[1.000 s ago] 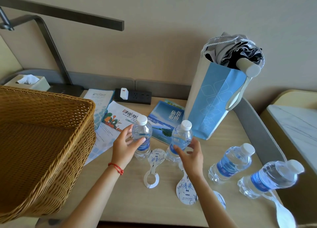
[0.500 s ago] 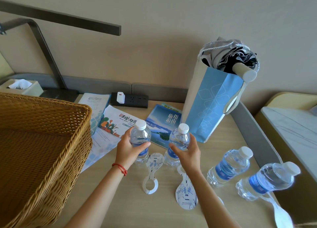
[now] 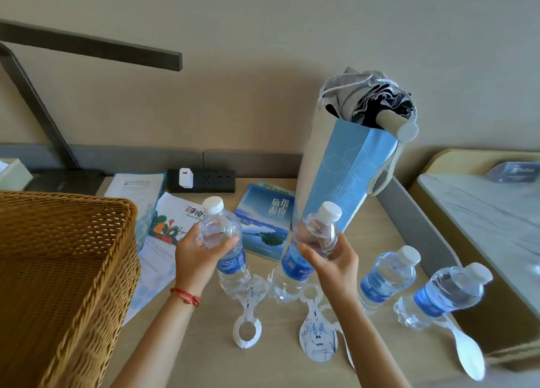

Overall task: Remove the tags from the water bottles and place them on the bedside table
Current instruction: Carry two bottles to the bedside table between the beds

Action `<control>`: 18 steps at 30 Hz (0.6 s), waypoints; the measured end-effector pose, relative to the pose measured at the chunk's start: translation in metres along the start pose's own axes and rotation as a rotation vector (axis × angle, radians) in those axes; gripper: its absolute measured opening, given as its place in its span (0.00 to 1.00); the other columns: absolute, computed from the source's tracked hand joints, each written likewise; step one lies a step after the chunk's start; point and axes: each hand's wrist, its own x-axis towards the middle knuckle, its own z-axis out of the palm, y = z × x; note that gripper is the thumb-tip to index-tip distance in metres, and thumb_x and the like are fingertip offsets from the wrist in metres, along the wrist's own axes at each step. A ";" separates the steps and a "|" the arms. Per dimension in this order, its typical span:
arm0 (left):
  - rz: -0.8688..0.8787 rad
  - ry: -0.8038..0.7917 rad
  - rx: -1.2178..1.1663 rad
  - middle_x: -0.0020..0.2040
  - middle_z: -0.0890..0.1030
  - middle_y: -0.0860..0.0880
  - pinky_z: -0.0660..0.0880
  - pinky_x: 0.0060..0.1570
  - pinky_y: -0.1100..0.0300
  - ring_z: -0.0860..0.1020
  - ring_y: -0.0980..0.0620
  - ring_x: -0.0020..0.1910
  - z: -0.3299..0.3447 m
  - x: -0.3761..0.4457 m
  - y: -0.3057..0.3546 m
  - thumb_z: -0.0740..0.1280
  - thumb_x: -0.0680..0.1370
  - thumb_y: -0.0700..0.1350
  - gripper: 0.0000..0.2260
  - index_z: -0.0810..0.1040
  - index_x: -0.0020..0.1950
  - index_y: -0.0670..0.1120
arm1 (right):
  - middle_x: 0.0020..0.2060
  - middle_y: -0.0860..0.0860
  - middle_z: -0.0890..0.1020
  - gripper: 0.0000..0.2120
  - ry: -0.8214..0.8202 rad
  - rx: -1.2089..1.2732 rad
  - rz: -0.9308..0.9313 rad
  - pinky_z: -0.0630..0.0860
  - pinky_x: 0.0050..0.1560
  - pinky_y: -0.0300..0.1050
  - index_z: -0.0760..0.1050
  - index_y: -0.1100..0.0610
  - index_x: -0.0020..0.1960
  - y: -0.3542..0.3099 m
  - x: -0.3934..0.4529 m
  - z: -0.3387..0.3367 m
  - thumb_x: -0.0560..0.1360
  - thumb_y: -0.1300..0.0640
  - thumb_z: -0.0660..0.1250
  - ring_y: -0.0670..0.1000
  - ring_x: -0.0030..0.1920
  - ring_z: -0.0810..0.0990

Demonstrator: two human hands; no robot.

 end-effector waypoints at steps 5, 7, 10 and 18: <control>0.078 -0.102 -0.037 0.41 0.82 0.58 0.75 0.38 0.69 0.79 0.65 0.42 0.000 0.008 0.028 0.69 0.58 0.60 0.16 0.76 0.42 0.56 | 0.45 0.47 0.85 0.23 0.072 0.071 -0.041 0.78 0.41 0.33 0.78 0.53 0.53 -0.022 -0.010 -0.014 0.60 0.51 0.76 0.46 0.45 0.84; 0.088 -0.171 -0.067 0.40 0.82 0.58 0.77 0.38 0.65 0.80 0.62 0.43 0.004 0.007 0.039 0.69 0.58 0.61 0.17 0.76 0.42 0.55 | 0.43 0.45 0.85 0.20 0.104 0.074 -0.061 0.77 0.40 0.33 0.79 0.48 0.50 -0.031 -0.014 -0.021 0.59 0.50 0.75 0.45 0.44 0.84; 0.072 -0.274 -0.136 0.41 0.83 0.50 0.76 0.44 0.55 0.80 0.51 0.44 0.015 0.000 0.052 0.68 0.57 0.60 0.19 0.78 0.43 0.52 | 0.41 0.42 0.85 0.15 0.134 0.070 -0.077 0.77 0.39 0.31 0.79 0.43 0.45 -0.042 -0.022 -0.034 0.59 0.49 0.74 0.44 0.42 0.84; -0.187 -0.455 -0.334 0.38 0.84 0.52 0.74 0.51 0.44 0.80 0.44 0.46 0.055 -0.041 0.062 0.73 0.54 0.56 0.17 0.82 0.39 0.51 | 0.38 0.44 0.85 0.15 0.315 0.064 -0.031 0.77 0.36 0.32 0.81 0.45 0.42 -0.057 -0.070 -0.086 0.55 0.47 0.73 0.44 0.40 0.84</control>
